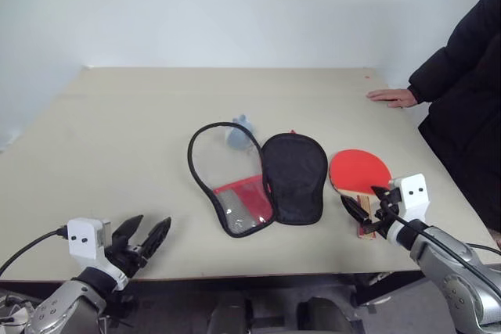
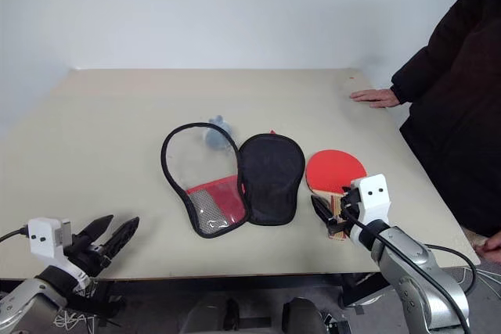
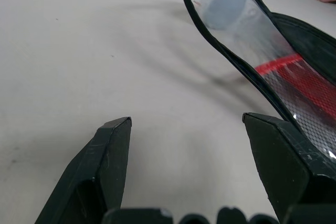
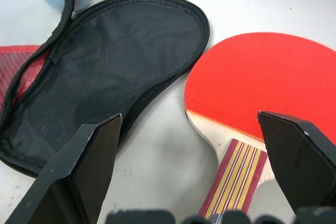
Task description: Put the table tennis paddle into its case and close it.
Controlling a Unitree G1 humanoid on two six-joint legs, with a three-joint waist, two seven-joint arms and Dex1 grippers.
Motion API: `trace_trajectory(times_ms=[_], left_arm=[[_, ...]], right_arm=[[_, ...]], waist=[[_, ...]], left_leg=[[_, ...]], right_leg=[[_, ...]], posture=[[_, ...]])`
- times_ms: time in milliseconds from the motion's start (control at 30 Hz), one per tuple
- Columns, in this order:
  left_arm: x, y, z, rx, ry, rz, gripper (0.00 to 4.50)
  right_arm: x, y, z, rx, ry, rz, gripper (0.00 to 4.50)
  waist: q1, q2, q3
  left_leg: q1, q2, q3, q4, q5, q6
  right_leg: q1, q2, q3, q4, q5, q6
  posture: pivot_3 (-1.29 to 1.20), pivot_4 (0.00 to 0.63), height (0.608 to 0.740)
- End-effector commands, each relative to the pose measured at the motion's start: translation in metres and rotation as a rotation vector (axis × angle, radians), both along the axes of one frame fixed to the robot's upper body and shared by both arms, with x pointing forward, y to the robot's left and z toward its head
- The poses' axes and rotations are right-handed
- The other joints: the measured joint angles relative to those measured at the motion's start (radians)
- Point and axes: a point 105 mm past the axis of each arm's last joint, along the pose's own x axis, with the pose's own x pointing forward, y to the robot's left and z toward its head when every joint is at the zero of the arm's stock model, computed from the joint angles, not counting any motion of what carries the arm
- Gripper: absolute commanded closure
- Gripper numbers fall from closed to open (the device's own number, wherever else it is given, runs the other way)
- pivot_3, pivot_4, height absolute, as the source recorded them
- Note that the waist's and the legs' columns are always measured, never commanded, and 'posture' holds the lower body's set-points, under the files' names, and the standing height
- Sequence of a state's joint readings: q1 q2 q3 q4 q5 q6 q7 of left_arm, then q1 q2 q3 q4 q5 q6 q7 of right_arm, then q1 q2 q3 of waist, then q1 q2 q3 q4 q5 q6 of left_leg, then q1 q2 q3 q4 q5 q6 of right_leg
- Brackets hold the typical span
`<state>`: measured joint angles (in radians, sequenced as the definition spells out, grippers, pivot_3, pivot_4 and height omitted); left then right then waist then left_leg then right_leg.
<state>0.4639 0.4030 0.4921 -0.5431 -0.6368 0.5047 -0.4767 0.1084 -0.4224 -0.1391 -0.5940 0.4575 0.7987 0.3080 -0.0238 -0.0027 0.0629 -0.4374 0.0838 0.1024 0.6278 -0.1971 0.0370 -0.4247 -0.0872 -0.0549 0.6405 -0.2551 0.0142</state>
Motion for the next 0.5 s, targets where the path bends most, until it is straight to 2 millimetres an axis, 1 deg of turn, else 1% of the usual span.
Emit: trace_trajectory(times_ms=[33,267,367,500], left_arm=[[0.007,0.002,0.011,0.04,-0.043,-0.002,0.91],[0.019,0.001,0.013,0.047,-0.053,-0.037,0.91],[0.026,-0.004,0.011,0.038,-0.051,-0.071,0.91],[0.034,-0.012,0.005,0.033,-0.037,-0.136,0.91]], right_arm=[[0.006,0.004,0.013,-0.006,-0.058,0.012,0.0],[0.008,0.0,0.017,-0.014,-0.075,-0.009,0.0],[0.007,-0.009,0.02,-0.021,-0.083,-0.039,0.0],[-0.001,-0.018,0.017,-0.035,-0.066,-0.081,0.0]], waist=[[0.0,0.0,0.0],[0.002,0.0,-0.001],[0.002,0.0,-0.001],[0.003,-0.001,-0.001]], left_leg=[[0.0,0.0,0.0,0.0,0.0,0.0],[0.0,-0.002,0.0,0.0,0.0,-0.001],[0.0,-0.003,0.0,0.0,0.0,-0.001],[0.0,-0.004,0.0,0.001,0.0,-0.001]], right_leg=[[0.0,0.0,-0.001,0.0,0.0,0.0],[0.0,-0.001,-0.005,0.0,0.002,-0.001],[0.0,-0.001,-0.005,0.0,0.003,-0.001],[0.0,0.0,-0.007,0.0,0.005,-0.002]], posture=[[0.0,0.0,0.725],[0.0,0.0,0.725],[0.0,0.0,0.725],[0.0,0.0,0.725]])
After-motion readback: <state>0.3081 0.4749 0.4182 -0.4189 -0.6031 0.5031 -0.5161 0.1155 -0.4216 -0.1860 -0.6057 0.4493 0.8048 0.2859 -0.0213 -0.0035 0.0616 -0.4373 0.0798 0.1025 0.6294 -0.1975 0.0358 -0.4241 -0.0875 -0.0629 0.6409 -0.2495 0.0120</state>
